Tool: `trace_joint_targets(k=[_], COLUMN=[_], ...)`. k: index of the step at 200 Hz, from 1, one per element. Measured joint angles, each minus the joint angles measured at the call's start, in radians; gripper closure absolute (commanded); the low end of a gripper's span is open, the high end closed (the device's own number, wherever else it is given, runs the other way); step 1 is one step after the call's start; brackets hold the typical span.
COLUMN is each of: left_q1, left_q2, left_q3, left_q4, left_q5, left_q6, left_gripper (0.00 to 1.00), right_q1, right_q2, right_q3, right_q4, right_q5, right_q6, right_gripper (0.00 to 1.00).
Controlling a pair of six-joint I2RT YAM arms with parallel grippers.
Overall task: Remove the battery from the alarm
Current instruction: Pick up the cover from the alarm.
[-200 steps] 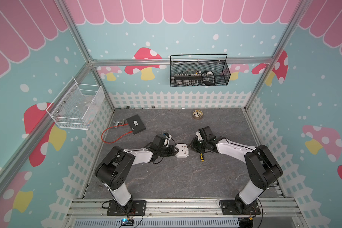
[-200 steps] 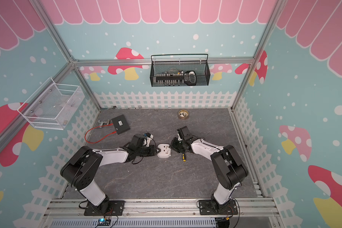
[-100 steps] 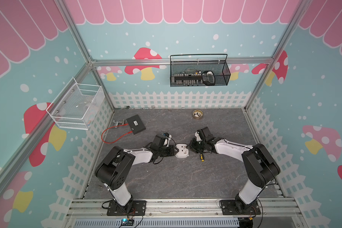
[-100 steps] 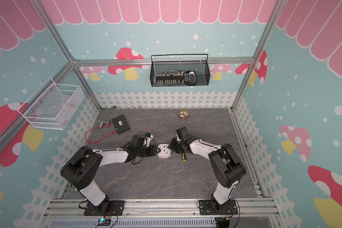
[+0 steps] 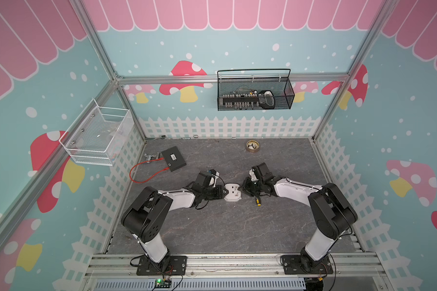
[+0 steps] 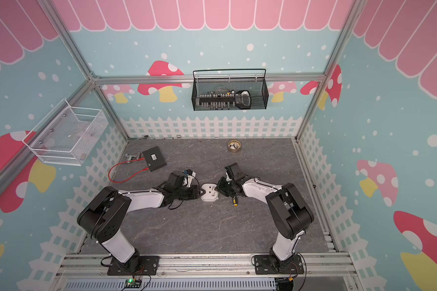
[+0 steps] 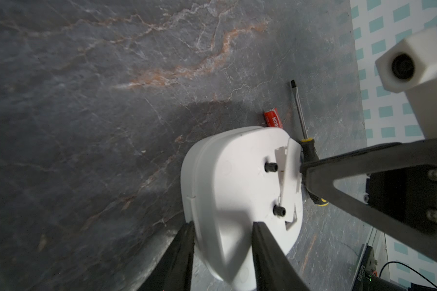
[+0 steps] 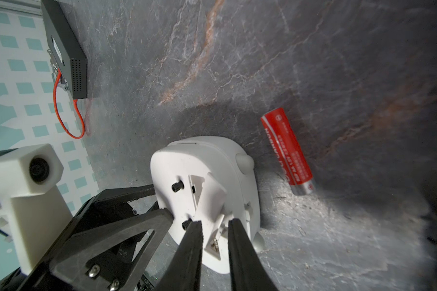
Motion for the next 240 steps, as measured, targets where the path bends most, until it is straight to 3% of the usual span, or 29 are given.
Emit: trace_joint_targets(k=[81,240], left_q1=[0.000,0.000], left_q2=[0.000,0.003], left_q3=[0.000,0.000], left_q4=[0.000,0.006], left_q5=[-0.001,0.000], left_q6=[0.000,0.000], left_gripper=[0.60,0.60], right_q1=[0.000,0.006], right_q2=[0.016,0.017], right_q3=[-0.005,-0.002], right_q4=[0.017,0.036], right_q5=[0.000,-0.007], right_q6=[0.014,0.011], right_gripper=[0.80,1.00])
